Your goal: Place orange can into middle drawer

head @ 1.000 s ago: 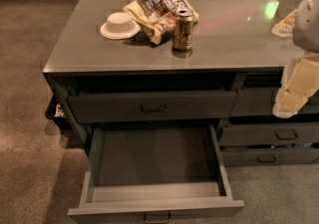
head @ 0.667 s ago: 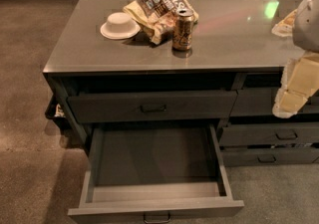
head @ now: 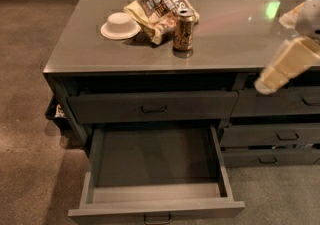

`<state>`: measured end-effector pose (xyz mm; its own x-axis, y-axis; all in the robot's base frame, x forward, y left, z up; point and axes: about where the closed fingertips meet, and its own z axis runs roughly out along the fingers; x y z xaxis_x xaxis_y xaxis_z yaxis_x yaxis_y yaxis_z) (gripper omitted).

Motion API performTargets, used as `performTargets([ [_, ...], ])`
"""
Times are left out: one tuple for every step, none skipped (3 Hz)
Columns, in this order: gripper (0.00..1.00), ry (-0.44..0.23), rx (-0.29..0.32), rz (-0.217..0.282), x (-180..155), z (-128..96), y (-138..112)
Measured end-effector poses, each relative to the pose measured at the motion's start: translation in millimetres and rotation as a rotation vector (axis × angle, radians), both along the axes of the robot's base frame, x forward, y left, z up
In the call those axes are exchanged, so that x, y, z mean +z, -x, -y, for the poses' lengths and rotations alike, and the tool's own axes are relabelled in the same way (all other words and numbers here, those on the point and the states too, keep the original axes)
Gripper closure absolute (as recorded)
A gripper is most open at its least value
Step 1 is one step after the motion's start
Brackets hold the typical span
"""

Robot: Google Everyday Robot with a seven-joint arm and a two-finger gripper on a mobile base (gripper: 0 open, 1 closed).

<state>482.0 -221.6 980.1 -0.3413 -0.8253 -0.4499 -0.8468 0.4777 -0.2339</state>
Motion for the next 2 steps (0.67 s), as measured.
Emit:
performTargets([
  [0.0,-0.171,-0.09,0.062,0.4,-15.2,-57.4],
  [0.0,-0.354,-0.173,0.116,-0.5,-37.6,-114.3],
])
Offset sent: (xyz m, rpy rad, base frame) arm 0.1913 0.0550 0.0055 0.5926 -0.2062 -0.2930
